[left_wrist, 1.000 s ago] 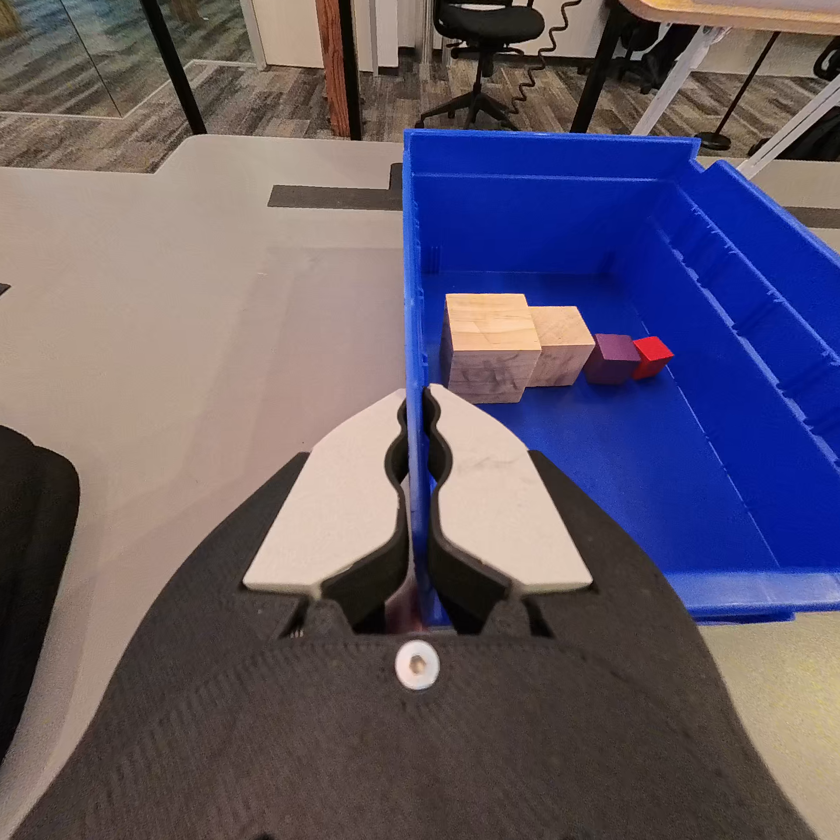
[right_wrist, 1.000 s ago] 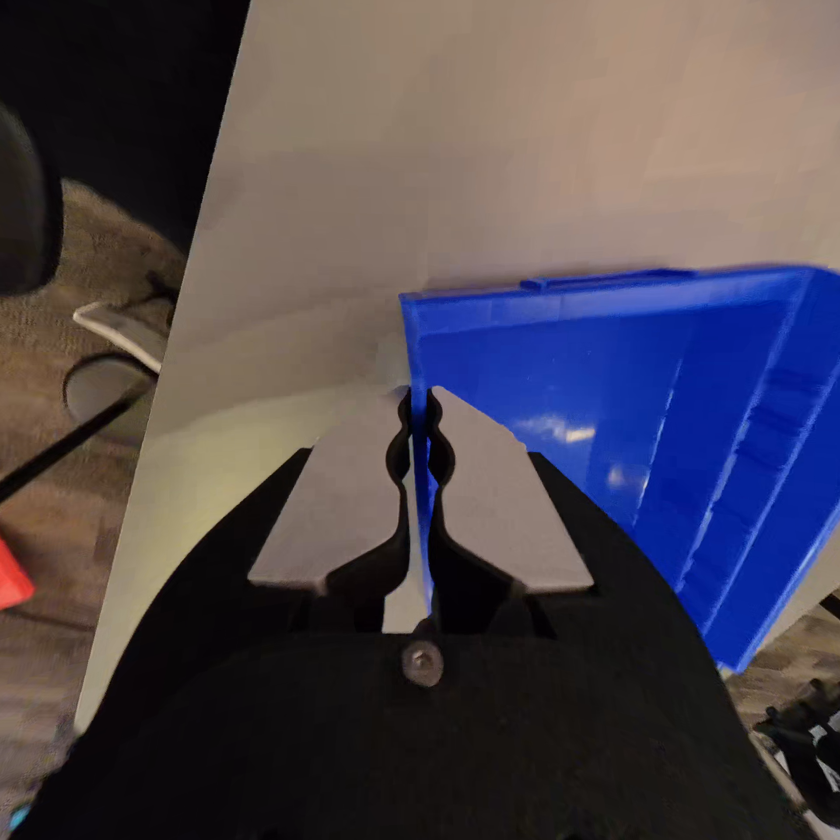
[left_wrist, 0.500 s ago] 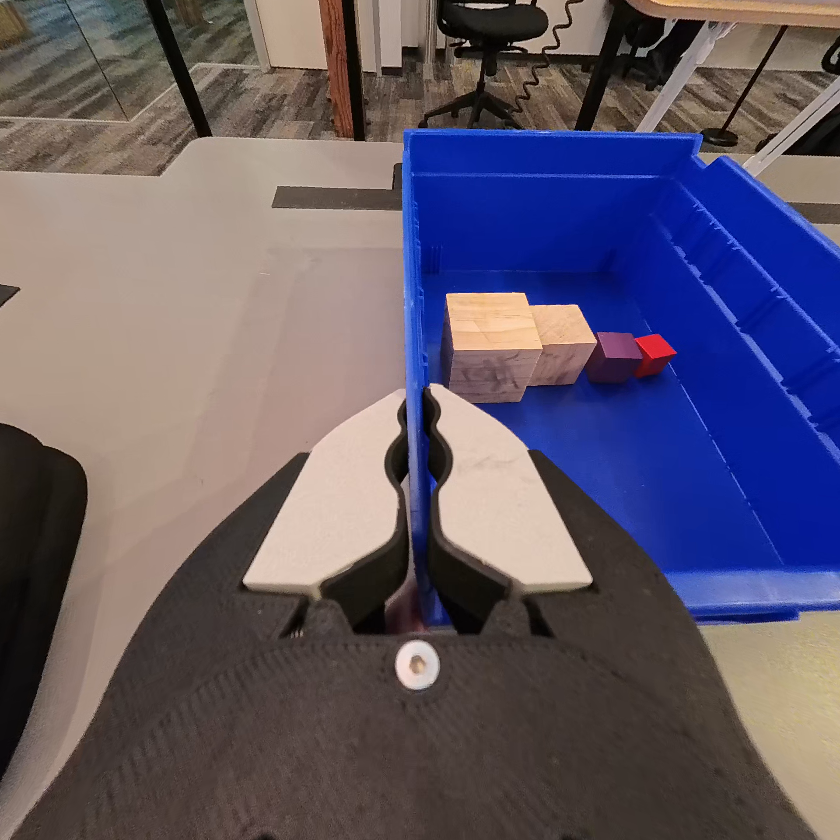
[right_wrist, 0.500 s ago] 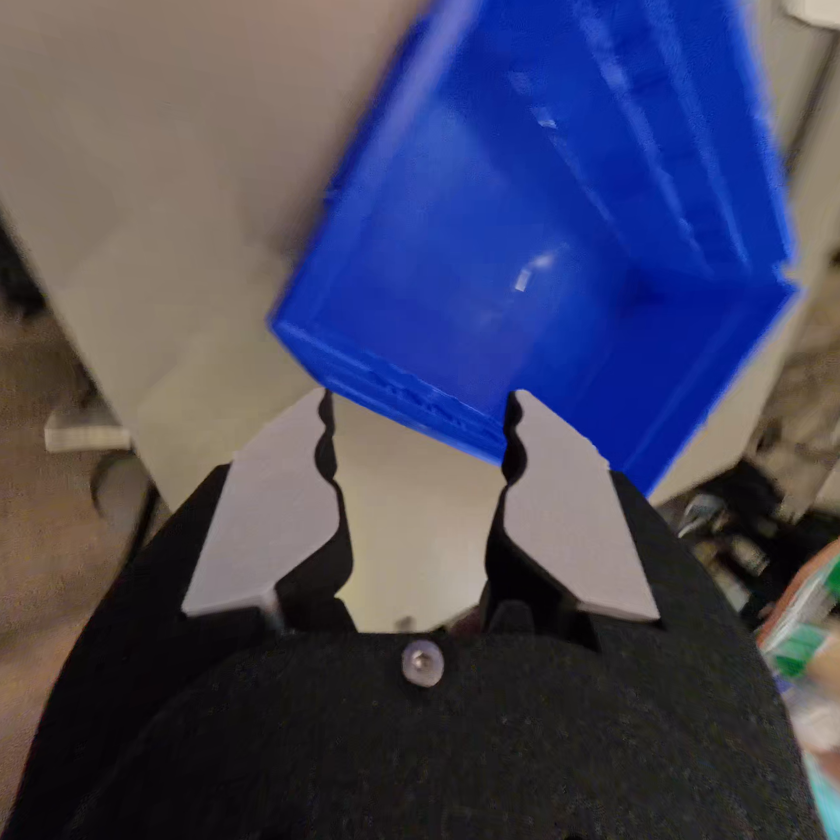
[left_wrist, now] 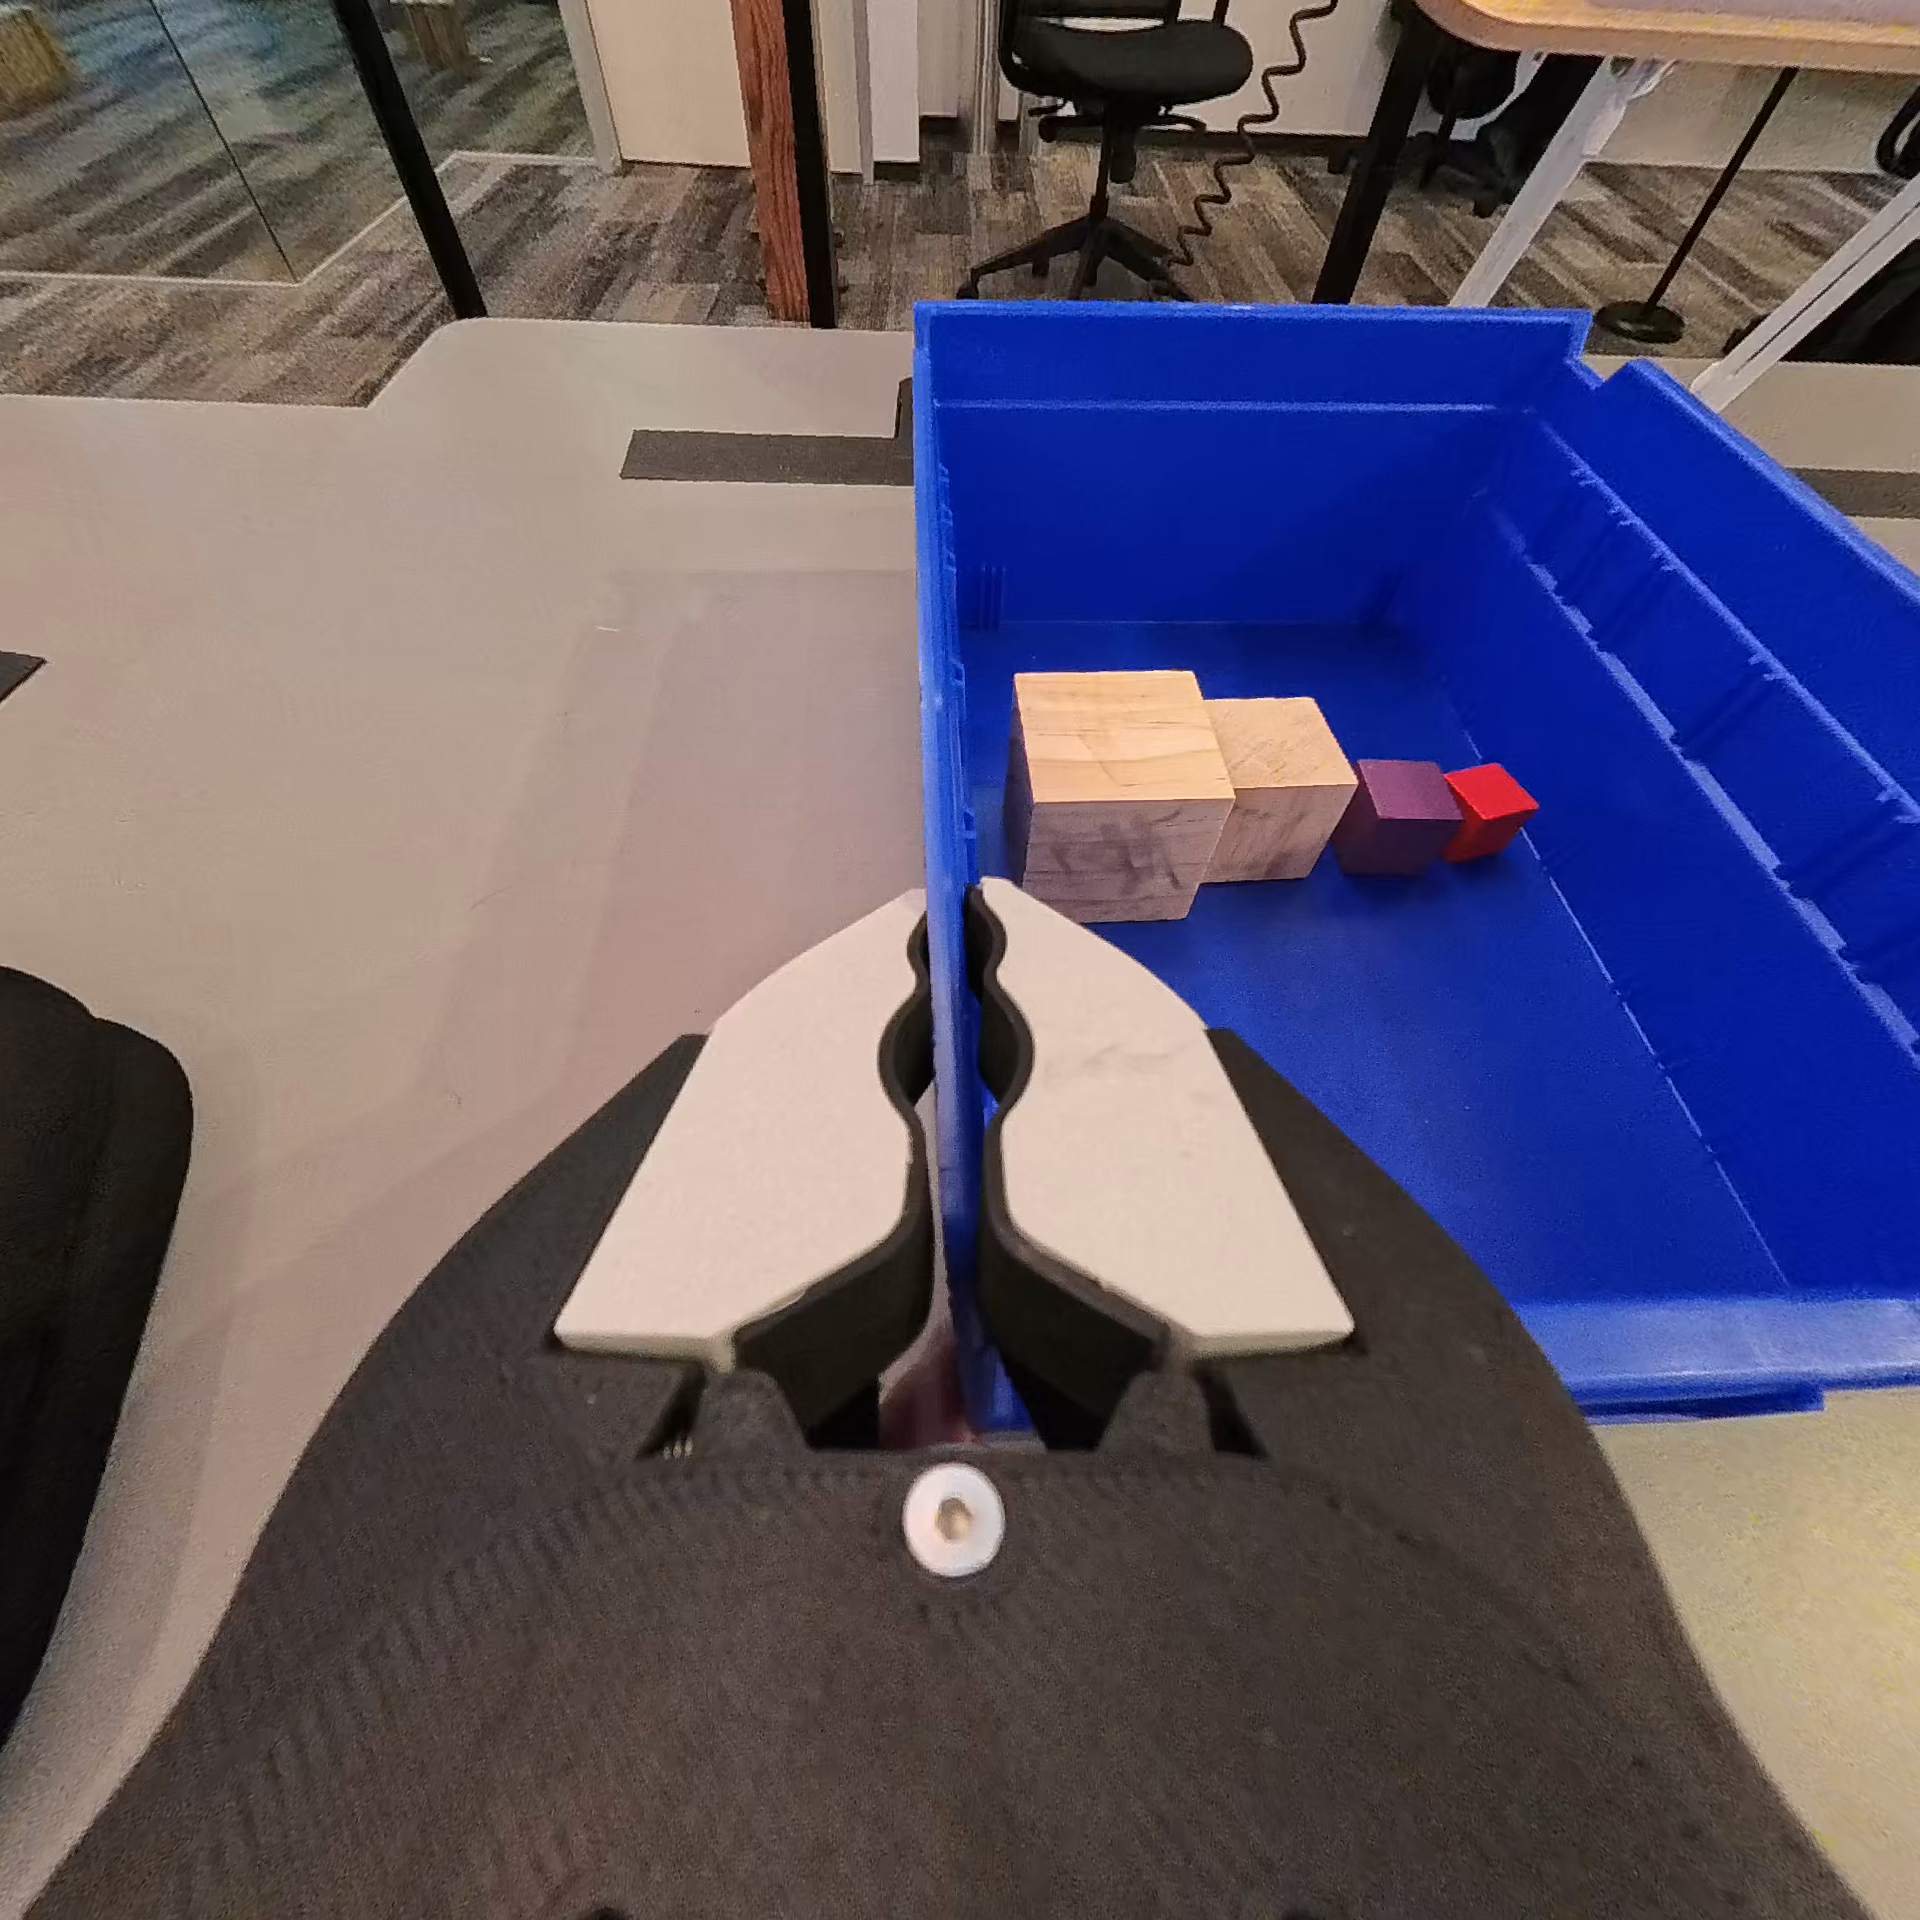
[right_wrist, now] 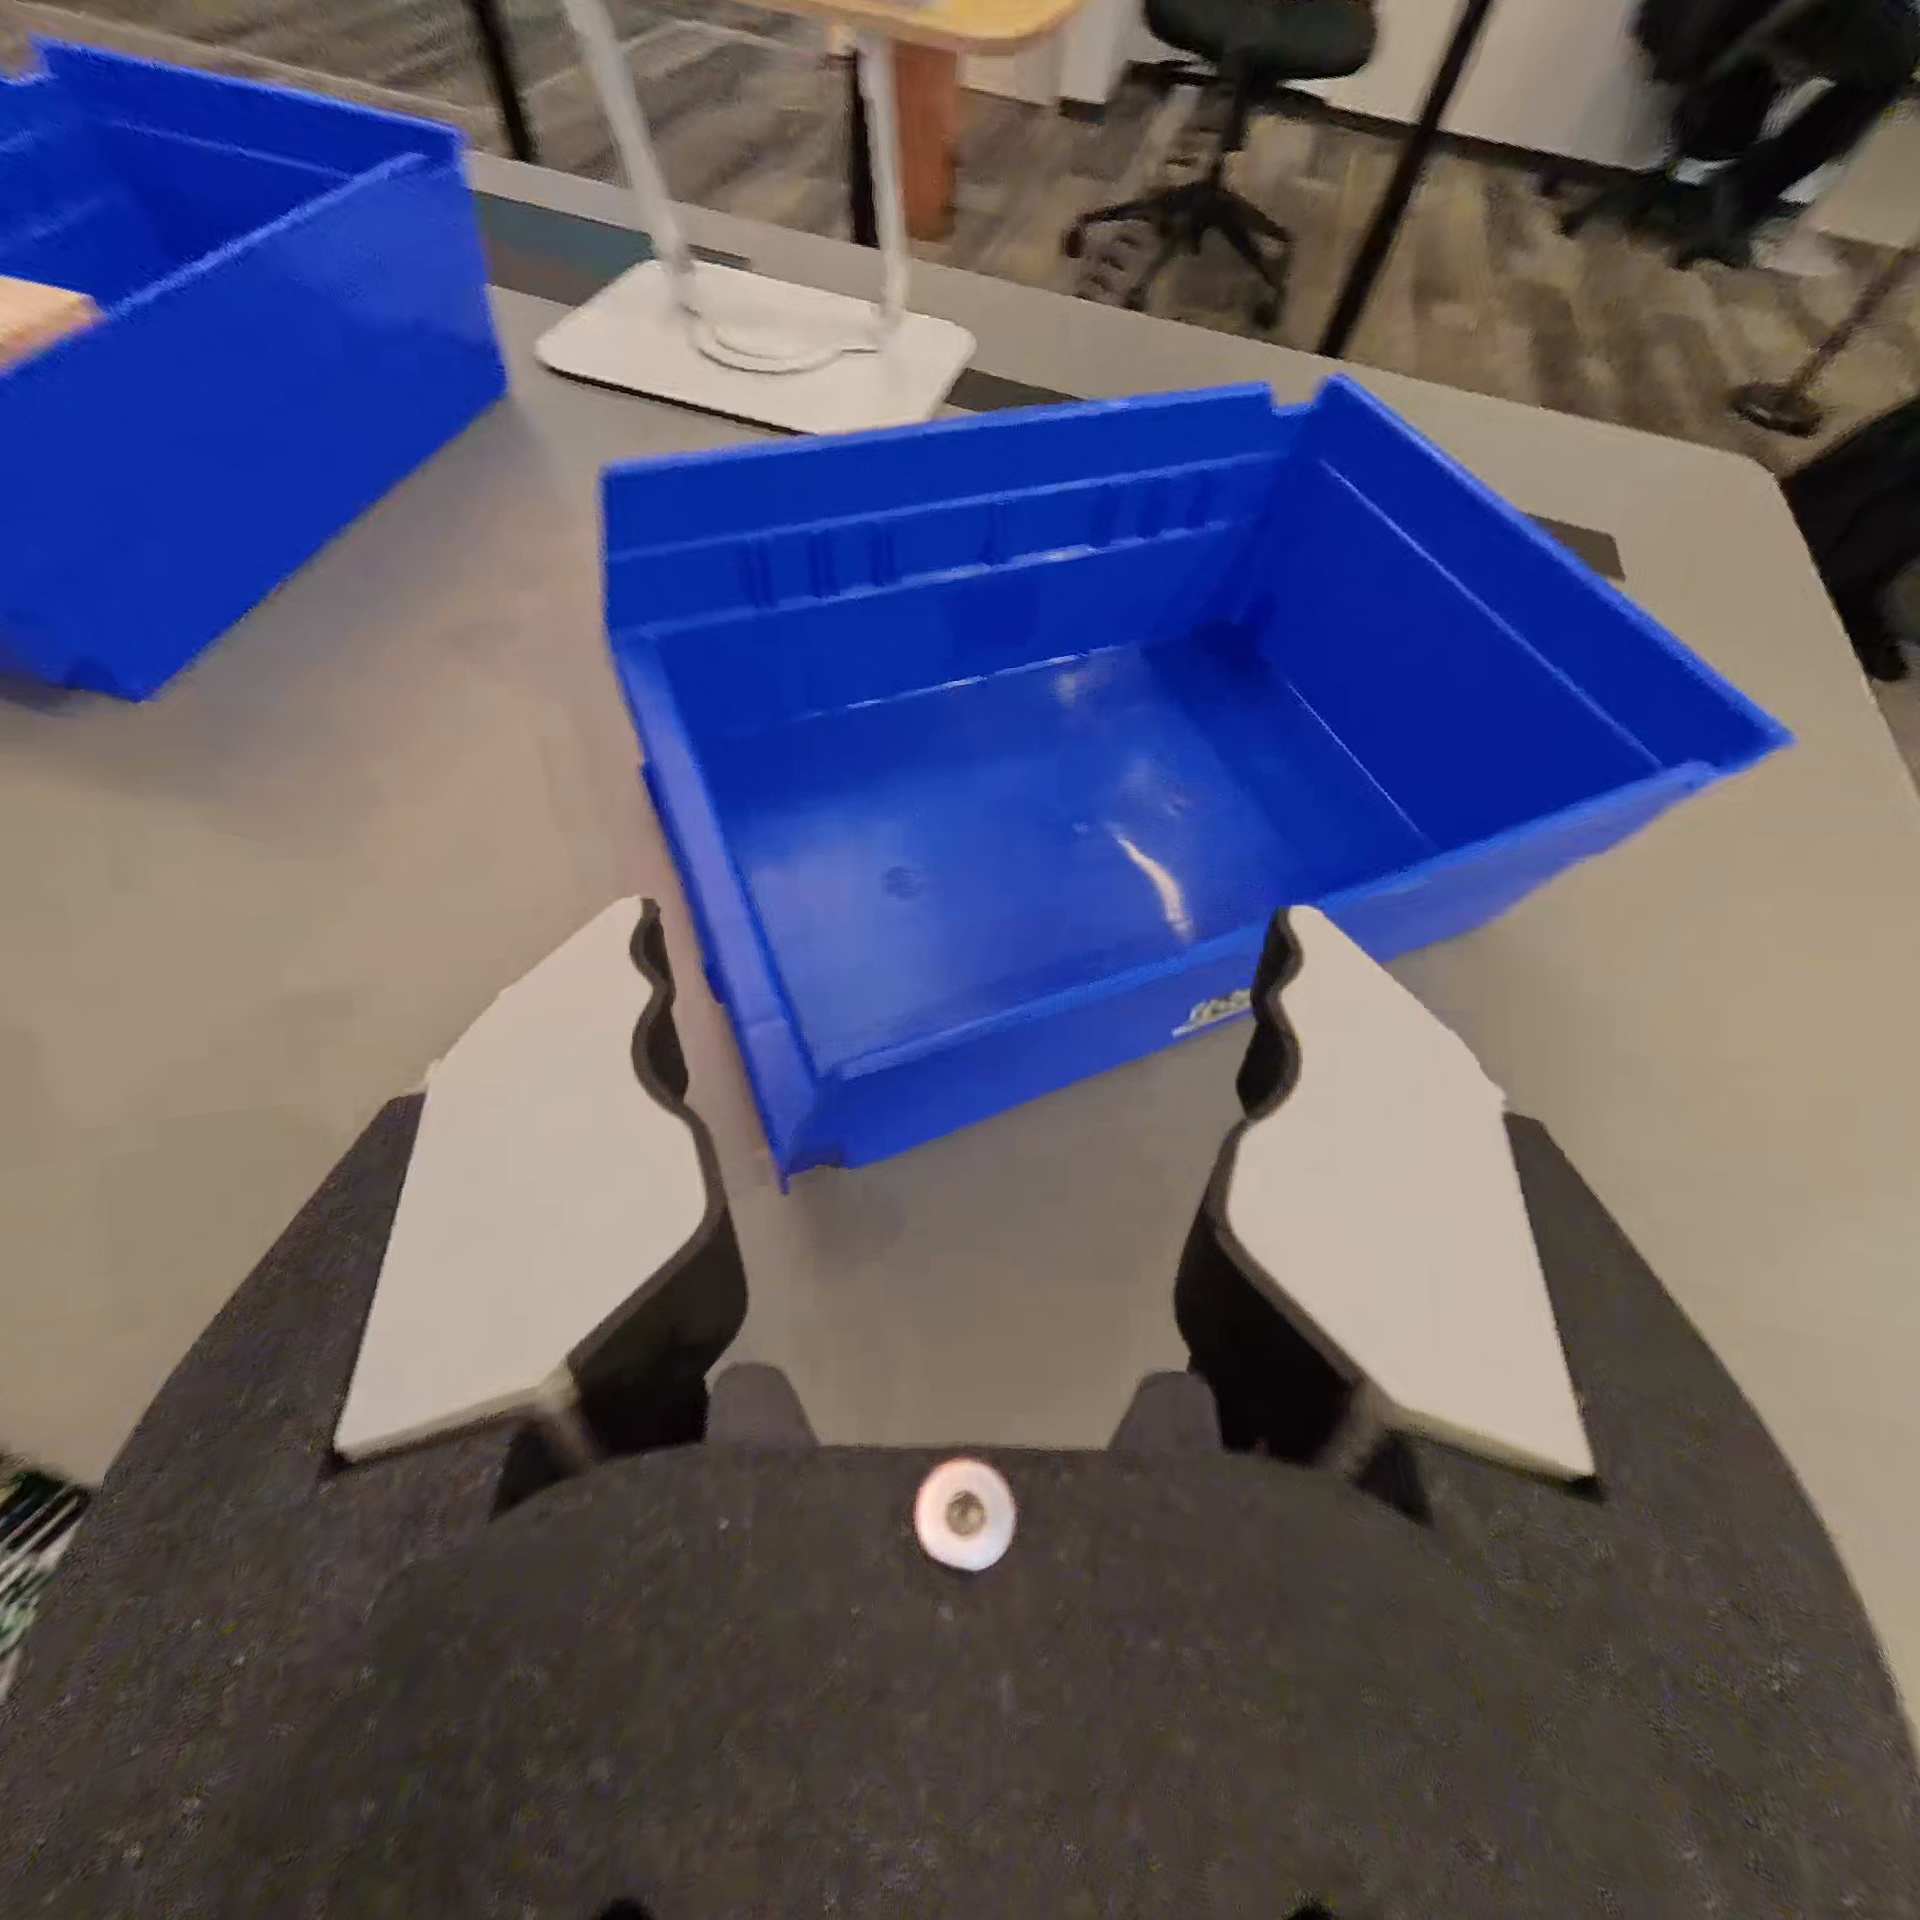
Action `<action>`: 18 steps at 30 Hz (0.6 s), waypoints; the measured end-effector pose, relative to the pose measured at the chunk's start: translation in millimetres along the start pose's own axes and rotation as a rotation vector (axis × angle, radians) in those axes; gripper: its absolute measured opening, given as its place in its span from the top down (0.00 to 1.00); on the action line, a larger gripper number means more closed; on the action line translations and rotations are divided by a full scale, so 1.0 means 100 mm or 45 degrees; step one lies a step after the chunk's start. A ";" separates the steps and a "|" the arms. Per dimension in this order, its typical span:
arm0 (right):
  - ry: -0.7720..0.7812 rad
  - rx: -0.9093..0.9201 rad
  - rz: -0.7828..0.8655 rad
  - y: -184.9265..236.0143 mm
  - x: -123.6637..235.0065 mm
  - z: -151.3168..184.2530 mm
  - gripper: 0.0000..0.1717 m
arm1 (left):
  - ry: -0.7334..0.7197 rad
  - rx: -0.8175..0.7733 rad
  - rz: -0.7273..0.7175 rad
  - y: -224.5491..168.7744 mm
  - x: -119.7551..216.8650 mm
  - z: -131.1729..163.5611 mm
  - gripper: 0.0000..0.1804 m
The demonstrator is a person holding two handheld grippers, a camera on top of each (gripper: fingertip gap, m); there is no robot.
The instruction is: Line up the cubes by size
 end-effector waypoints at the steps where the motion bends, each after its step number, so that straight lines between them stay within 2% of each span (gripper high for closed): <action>1: 0.000 -0.040 0.025 -0.02 -0.03 0.05 0.40 | -0.002 -0.002 -0.001 -0.01 0.00 0.00 0.99; 7: 0.134 -0.006 0.079 -0.09 -0.13 0.31 0.49 | -0.008 -0.001 0.009 0.00 -0.01 0.00 0.99; 11: 0.192 0.053 0.094 -0.25 -0.06 0.33 0.63 | -0.012 -0.001 0.012 0.00 -0.01 0.00 0.99; 13: 0.233 0.124 0.110 -0.38 -0.02 0.34 0.75 | -0.015 -0.008 0.006 0.00 -0.02 0.00 0.99; 16: 0.262 0.222 0.244 -0.65 0.01 0.40 0.81 | -0.016 -0.018 -0.005 0.01 -0.02 0.00 0.99; 18: 0.296 0.152 0.206 -0.77 -0.03 0.48 0.77 | -0.013 -0.015 -0.009 0.03 -0.03 0.00 0.99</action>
Point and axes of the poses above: each gripper's, where its closed fingertips meet, x back along the fingers, z out of its underside, y = z × x across the jaws, the point moved 10 cm from there along x, back along the fingers, and after that the axes turned 5 degrees about -z, right-handed, at the moved point
